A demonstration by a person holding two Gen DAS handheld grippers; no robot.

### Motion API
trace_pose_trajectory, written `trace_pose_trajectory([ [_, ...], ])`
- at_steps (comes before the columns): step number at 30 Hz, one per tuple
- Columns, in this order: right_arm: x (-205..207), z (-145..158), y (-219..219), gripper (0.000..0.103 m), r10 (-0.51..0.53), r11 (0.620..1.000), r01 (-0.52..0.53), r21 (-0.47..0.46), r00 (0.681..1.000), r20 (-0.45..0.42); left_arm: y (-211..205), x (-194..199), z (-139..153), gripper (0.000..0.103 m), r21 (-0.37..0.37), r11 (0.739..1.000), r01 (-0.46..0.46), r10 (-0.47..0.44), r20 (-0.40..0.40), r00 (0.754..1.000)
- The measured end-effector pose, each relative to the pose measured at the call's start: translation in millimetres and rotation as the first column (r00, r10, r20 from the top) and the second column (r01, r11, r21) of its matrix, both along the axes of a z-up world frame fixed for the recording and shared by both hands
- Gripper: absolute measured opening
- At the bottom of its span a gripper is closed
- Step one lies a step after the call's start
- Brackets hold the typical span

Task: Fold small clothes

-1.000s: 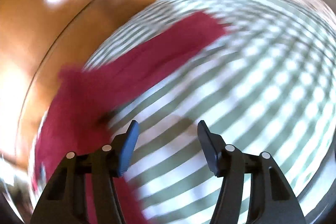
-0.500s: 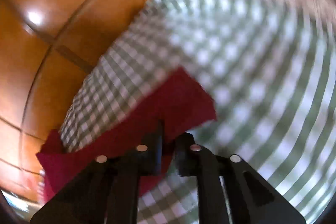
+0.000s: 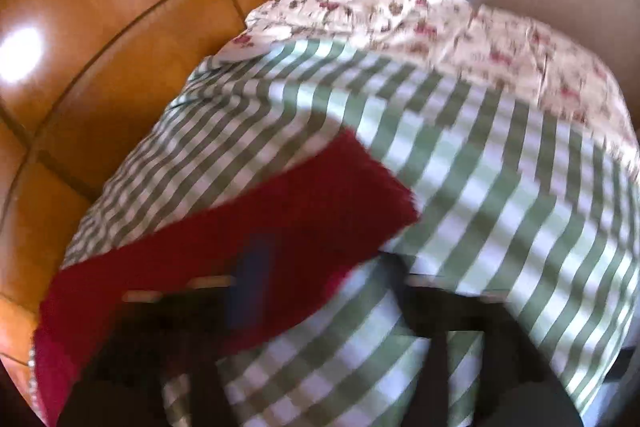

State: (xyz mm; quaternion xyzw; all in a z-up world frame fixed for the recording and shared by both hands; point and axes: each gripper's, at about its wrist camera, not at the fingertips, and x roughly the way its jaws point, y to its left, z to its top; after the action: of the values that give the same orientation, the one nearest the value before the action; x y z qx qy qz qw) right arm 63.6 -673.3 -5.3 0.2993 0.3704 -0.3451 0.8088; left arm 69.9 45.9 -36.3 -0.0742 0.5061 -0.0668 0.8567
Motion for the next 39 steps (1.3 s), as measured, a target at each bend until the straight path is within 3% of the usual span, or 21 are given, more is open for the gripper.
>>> trace_pose_trajectory([
  [4,-20,3,32,0.077,0.099,0.994,-0.1,0.038,0.995,0.024,42,-17,-5,0.072,0.0,0.998,-0.064,0.064,-0.023,0.998],
  [7,-34,4,78,0.077,0.266,0.955,-0.271,0.124,0.962,0.053,65,-37,-13,0.072,-0.06,0.994,-0.094,0.09,-0.058,0.994],
  [9,-44,2,123,0.077,0.407,0.892,-0.414,0.183,0.91,0.075,73,-49,-20,0.07,-0.122,0.989,-0.084,0.075,-0.075,0.994],
  [12,-60,-3,180,0.075,0.55,0.793,-0.556,0.25,0.829,0.1,72,-63,-23,0.066,-0.145,0.989,-0.037,0.029,-0.061,0.998],
  [13,-66,-6,199,0.069,0.593,0.758,-0.595,0.269,0.799,0.098,72,-67,-24,0.064,-0.147,0.989,-0.025,0.017,-0.058,0.998],
  [15,-79,-12,240,0.062,0.677,0.689,-0.667,0.285,0.732,0.078,68,-74,-25,0.047,-0.174,0.985,0.008,-0.017,-0.052,0.998],
  [18,-94,-17,281,0.048,0.741,0.653,-0.72,0.235,0.672,0.003,58,-81,-25,0.032,-0.188,0.98,0.062,-0.071,-0.043,0.997],
  [19,-97,-16,287,0.035,0.747,0.652,-0.727,0.215,0.665,-0.017,55,-81,-26,0.027,-0.184,0.98,0.072,-0.081,-0.044,0.996],
  [20,-98,-15,291,0.024,0.748,0.654,-0.728,0.206,0.663,-0.032,53,-83,-28,0.015,-0.177,0.981,0.078,-0.087,-0.044,0.995],
  [21,-99,-13,292,0.008,0.752,0.648,-0.73,0.216,0.659,-0.029,53,-82,-29,0.009,-0.183,0.98,0.081,-0.09,-0.041,0.995],
  [27,-122,22,294,0.007,0.801,0.592,-0.791,0.155,0.598,-0.009,62,-102,-18,0.006,-0.181,0.977,0.116,-0.121,-0.017,0.992],
  [30,-134,13,294,0.007,0.825,0.563,-0.807,0.18,0.562,-0.06,66,-111,-28,0.007,-0.183,0.977,0.108,-0.121,-0.058,0.991],
  [31,-138,6,295,0.007,0.828,0.559,-0.806,0.197,0.556,-0.075,66,-113,-30,0.007,-0.181,0.977,0.109,-0.122,-0.062,0.991],
  [32,-140,2,295,0.007,0.828,0.559,-0.803,0.208,0.556,-0.077,67,-114,-29,0.015,-0.17,0.98,0.101,-0.113,-0.061,0.992],
  [35,-141,3,287,0.008,0.809,0.575,-0.784,0.232,0.588,-0.019,65,-110,-17,0.02,-0.143,0.985,0.091,-0.096,-0.025,0.995],
  [36,-140,5,282,0.019,0.8,0.585,-0.778,0.229,0.6,-0.007,62,-107,-10,0.027,-0.126,0.987,0.094,-0.095,-0.003,0.995],
  [37,-135,9,269,0.04,0.767,0.627,-0.75,0.21,0.642,0.0,59,-104,-3,0.03,-0.109,0.989,0.1,-0.098,0.021,0.995],
  [39,-130,14,244,0.056,0.695,0.699,-0.688,0.196,0.718,0.038,51,-95,11,0.037,-0.072,0.992,0.107,-0.101,0.084,0.991],
])
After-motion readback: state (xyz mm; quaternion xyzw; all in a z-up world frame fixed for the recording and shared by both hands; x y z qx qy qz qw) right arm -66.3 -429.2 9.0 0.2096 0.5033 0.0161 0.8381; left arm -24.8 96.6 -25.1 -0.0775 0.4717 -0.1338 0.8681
